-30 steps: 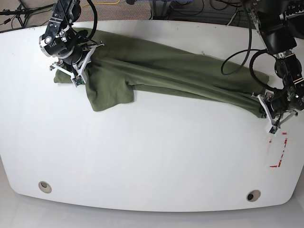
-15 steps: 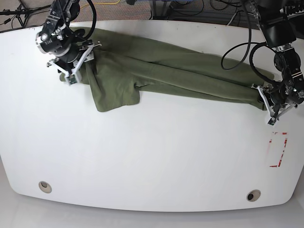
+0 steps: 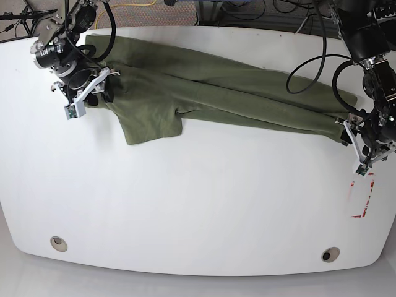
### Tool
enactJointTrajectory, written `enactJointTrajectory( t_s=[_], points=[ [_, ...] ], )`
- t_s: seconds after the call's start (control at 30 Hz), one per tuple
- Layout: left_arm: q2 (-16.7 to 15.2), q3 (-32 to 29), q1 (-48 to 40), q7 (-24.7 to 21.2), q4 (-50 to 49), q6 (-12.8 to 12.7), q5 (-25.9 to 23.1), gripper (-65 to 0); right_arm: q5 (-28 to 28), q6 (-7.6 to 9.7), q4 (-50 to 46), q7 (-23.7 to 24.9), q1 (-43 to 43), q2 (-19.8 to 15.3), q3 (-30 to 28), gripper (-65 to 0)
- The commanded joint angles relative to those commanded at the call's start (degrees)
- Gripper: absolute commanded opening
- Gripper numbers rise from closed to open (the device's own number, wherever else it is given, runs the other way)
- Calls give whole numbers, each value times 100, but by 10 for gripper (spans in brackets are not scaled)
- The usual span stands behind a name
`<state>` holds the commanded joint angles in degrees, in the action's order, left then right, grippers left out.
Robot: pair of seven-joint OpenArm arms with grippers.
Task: Fold the T-shirt properly
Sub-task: 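Lift the hem and fold it over toward the collar with both grippers, then lower the folded edge and press it down with both grippers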
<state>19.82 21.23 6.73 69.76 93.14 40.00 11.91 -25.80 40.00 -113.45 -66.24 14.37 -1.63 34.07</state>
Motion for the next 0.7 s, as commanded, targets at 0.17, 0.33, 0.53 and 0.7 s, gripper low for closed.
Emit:
enactJointTrajectory(
  t_s=[0.17, 0.33, 0.53, 0.7],
  points=[
    [-9, 0, -308, -26, -246, 0, 0, -438, 545, 0, 211, 18, 44, 9, -193, -650],
    [9, 0, -589, -35, -554, 0, 9, -478, 1090, 0, 554, 79, 44, -35, -220, -648],
    [-9, 0, -738, -141, -659, 0, 9, -478, 1495, 0, 1213, 659, -70, -290, -264, -648],
    [-132, -26, -756, -158, -668, 0, 0, -478, 1565, 0, 2092, 1090, -501, -738, -527, -648]
  ],
)
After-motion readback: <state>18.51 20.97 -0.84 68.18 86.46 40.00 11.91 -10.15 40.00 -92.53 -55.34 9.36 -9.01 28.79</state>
